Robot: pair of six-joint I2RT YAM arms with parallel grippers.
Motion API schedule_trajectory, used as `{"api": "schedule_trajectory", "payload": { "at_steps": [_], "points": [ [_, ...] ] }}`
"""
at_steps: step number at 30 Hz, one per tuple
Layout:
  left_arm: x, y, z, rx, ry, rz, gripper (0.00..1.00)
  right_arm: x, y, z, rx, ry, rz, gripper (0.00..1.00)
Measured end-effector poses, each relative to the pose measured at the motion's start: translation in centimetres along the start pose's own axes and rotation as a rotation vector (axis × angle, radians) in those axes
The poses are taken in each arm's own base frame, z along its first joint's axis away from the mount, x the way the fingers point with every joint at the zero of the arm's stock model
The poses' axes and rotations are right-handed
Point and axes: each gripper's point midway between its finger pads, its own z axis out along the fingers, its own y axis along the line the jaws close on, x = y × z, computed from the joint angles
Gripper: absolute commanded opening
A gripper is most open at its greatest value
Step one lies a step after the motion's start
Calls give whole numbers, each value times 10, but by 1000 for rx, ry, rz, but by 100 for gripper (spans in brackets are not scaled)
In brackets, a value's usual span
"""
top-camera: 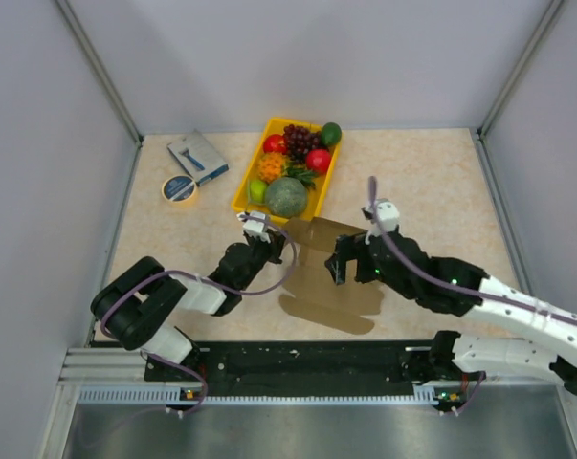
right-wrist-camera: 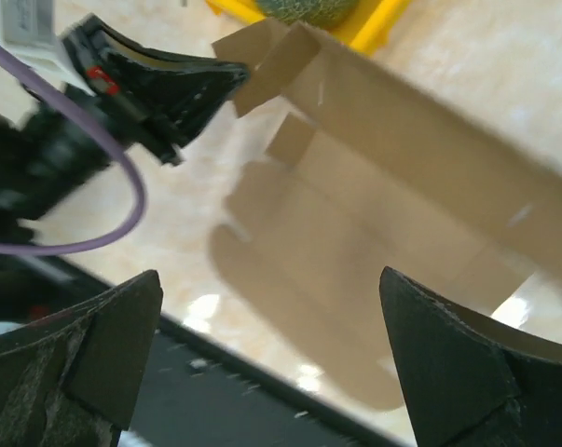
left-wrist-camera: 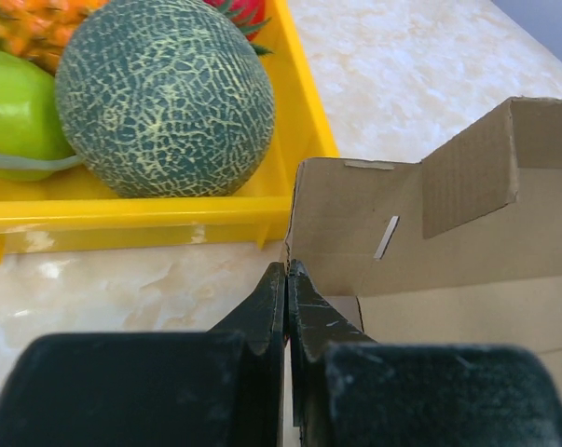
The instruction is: Fold the paper box
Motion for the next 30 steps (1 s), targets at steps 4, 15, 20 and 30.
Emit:
{"api": "schedule_trajectory", "payload": {
  "at_steps": [4, 15, 20, 30],
  "points": [
    [-2, 6, 0, -35, -10, 1, 0, -1, 9, -34, -63, 23, 416, 99],
    [-1, 4, 0, -50, -16, 17, 0, -37, -50, -7, 237, -214, 1370, 83],
    [-1, 2, -1, -51, -18, 48, 0, -19, -84, 34, 439, -228, 1453, 70],
    [-2, 3, -1, -61, -21, 71, 0, -2, -98, 77, 539, -179, 1522, 65]
  ]
}}
